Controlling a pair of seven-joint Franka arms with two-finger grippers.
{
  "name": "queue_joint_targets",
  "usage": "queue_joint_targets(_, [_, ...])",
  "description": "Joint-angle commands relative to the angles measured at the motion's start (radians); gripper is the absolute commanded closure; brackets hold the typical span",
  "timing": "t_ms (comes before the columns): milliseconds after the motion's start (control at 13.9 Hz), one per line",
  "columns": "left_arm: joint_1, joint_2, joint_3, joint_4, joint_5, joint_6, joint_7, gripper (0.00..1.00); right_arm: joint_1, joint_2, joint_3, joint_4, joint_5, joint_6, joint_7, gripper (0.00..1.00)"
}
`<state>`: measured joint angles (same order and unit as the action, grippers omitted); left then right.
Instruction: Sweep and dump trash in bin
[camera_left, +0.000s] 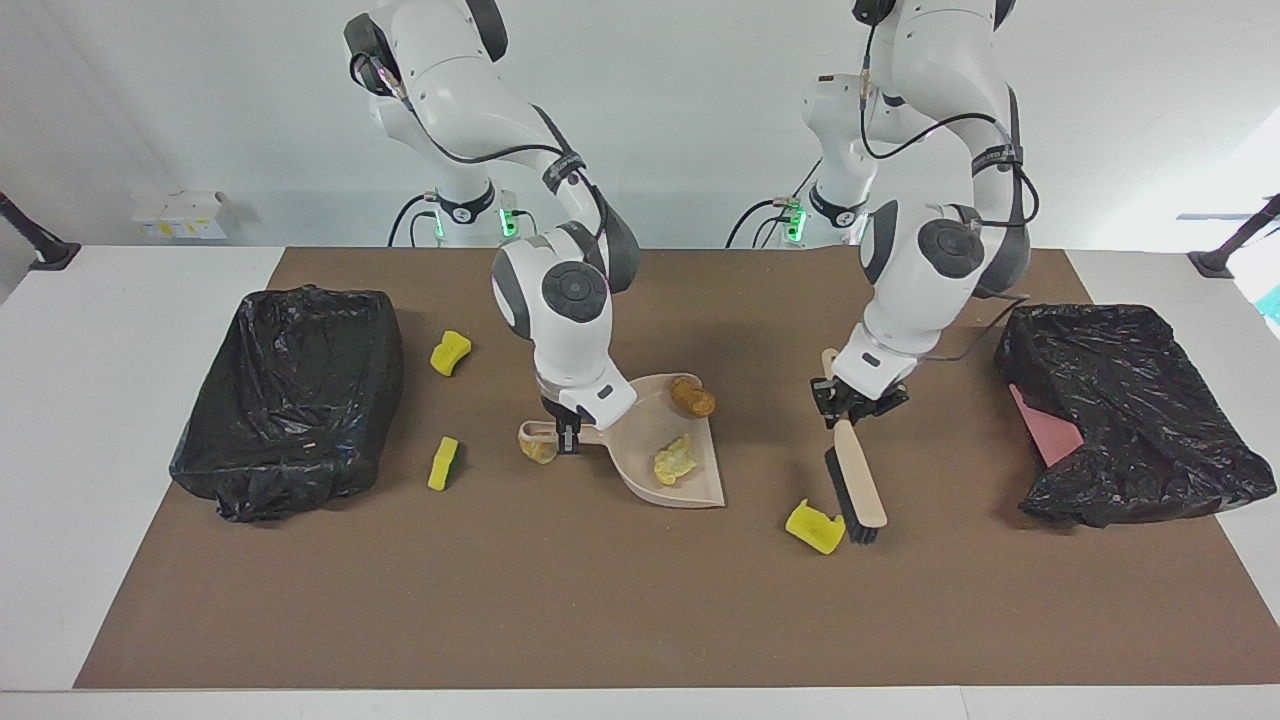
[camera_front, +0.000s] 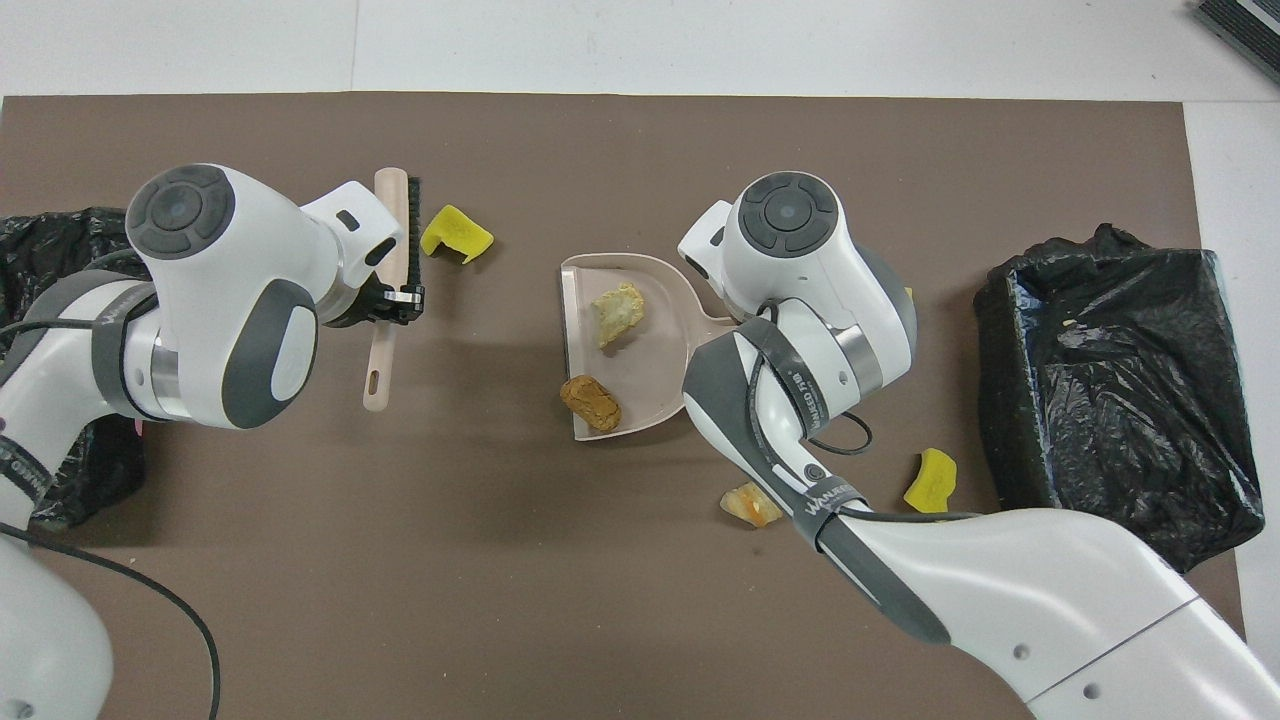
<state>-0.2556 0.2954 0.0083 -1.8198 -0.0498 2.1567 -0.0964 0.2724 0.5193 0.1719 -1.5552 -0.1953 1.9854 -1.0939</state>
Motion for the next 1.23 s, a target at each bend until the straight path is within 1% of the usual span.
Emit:
queue_joint_targets(0, [0.036,0.074,-0.01,0.068,0.047,-0.023,0.137,1.0,-0.002,-0.008,0.008,-0.036,-0.006,0.038,0.04,1.0])
queue_joint_targets(72, [0.035,0.091,-0.01,0.068,0.047,-0.002,0.171,1.0,-0.004,-0.008,0.008,-0.036,-0.006,0.036,0.04,1.0])
queue_joint_targets(144, [0.029,0.091,-0.01,0.063,0.045,0.003,0.187,1.0,-0.004,-0.008,0.008,-0.036,-0.006,0.033,0.04,1.0])
queue_joint_targets(288, [0.018,0.088,-0.01,0.054,0.039,-0.012,0.28,1.0,-0.004,-0.01,0.008,-0.036,-0.006,0.027,0.042,1.0])
queue_joint_targets(505, [-0.013,0.071,-0.017,0.036,0.038,-0.098,0.459,1.0,-0.002,-0.01,0.008,-0.036,-0.006,0.024,0.042,1.0])
queue_joint_targets(577, [-0.022,0.058,-0.021,0.019,0.038,-0.11,0.478,1.0,-0.002,-0.01,0.008,-0.036,-0.006,0.024,0.043,1.0])
queue_joint_targets(721, [-0.075,0.034,-0.022,-0.021,0.033,-0.113,0.484,1.0,-0.002,-0.016,0.008,-0.037,-0.006,-0.008,0.107,1.0])
queue_joint_targets(937, [-0.152,0.004,-0.024,-0.05,0.004,-0.146,0.475,1.0,0.007,-0.018,0.008,-0.037,-0.009,-0.019,0.121,1.0])
queue_joint_targets(1081, [-0.204,-0.005,-0.024,-0.05,-0.063,-0.182,0.455,1.0,0.007,-0.019,0.008,-0.037,-0.007,-0.019,0.124,1.0])
queue_joint_targets(1153, [-0.233,-0.013,-0.022,-0.05,-0.083,-0.193,0.416,1.0,0.008,-0.024,0.008,-0.039,-0.007,-0.028,0.135,1.0])
